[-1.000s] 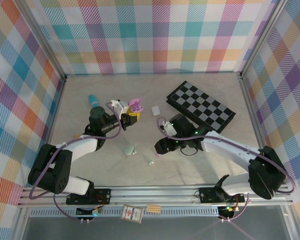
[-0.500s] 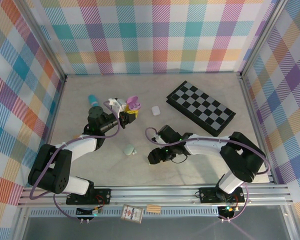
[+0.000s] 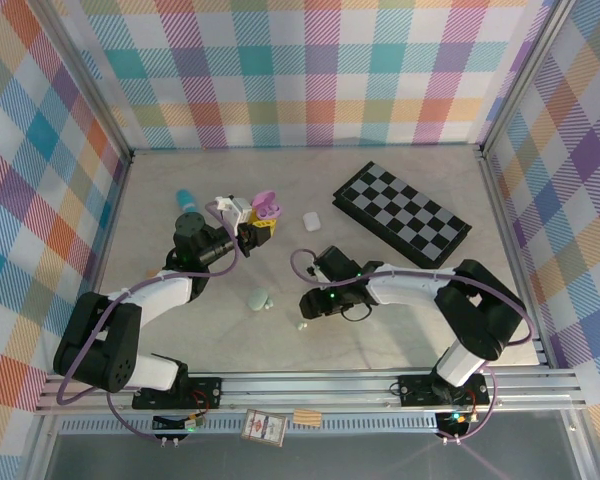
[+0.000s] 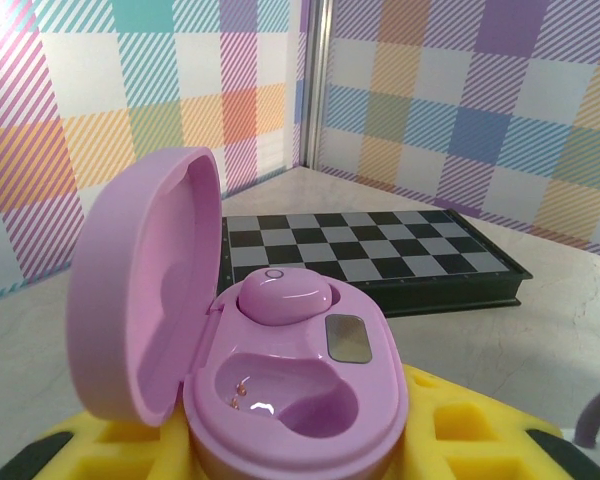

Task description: Insert the wireless bluetooth earbuds into the charging case

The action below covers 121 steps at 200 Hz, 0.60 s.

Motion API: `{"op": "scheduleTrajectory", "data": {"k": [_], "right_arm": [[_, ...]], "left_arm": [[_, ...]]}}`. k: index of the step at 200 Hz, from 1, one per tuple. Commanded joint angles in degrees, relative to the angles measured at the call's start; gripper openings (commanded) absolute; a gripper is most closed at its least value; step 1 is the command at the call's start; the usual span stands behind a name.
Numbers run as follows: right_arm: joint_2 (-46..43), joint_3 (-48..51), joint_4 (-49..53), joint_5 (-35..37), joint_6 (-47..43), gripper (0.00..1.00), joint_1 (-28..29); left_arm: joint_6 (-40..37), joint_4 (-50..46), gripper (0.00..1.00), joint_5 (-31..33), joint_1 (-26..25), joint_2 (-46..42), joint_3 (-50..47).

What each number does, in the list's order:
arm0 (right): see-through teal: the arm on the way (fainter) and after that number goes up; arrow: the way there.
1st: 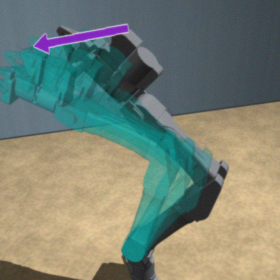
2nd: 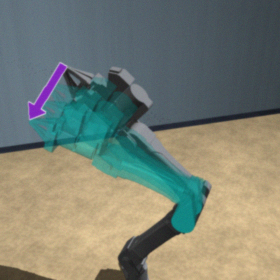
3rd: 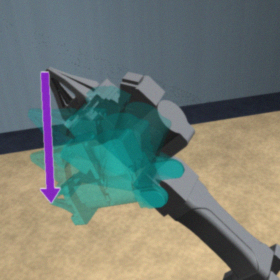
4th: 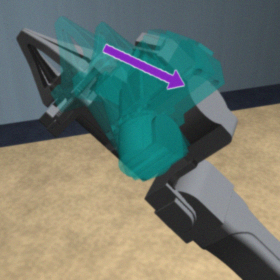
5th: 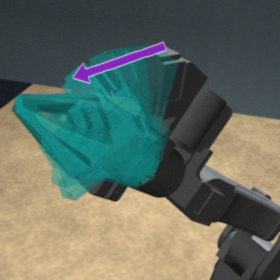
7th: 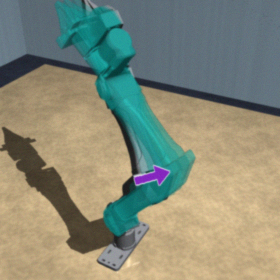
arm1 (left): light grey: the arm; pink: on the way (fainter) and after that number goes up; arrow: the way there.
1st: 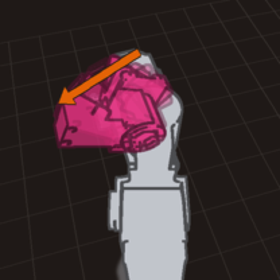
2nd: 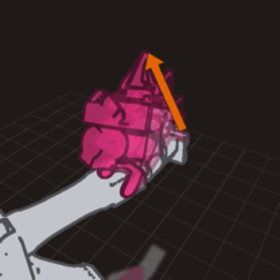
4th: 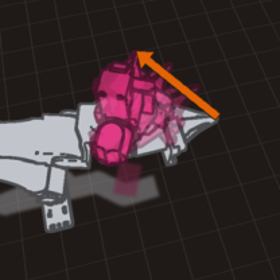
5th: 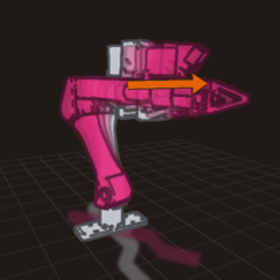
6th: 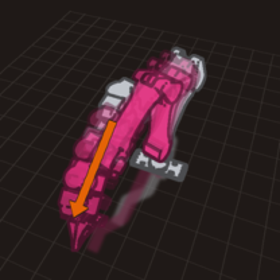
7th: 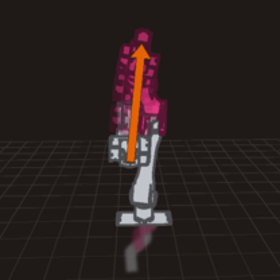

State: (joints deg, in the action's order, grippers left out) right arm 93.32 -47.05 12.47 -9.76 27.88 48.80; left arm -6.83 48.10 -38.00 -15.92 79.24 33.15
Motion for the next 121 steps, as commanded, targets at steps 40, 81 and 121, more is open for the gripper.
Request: {"op": "scheduleTrajectory", "data": {"k": [40, 81, 121], "right_arm": [[-5.2, 0.3, -1.1, 1.4, 6.5, 0.55, -3.0], [-9.6, 4.9, -5.6, -9.3, 20.2, 0.52, -8.4], [-6.7, 9.9, -12.0, -13.5, 37.8, 0.44, -9.0]], "left_arm": [[1.1, 1.8, 0.29, -1.2, 1.0, -1.7, 0.5], [1.3, 2.5, 0.29, -1.3, 1.0, -1.8, 0.1], [1.9, 3.8, 0.29, -1.4, 1.0, -1.6, -0.1]]}}
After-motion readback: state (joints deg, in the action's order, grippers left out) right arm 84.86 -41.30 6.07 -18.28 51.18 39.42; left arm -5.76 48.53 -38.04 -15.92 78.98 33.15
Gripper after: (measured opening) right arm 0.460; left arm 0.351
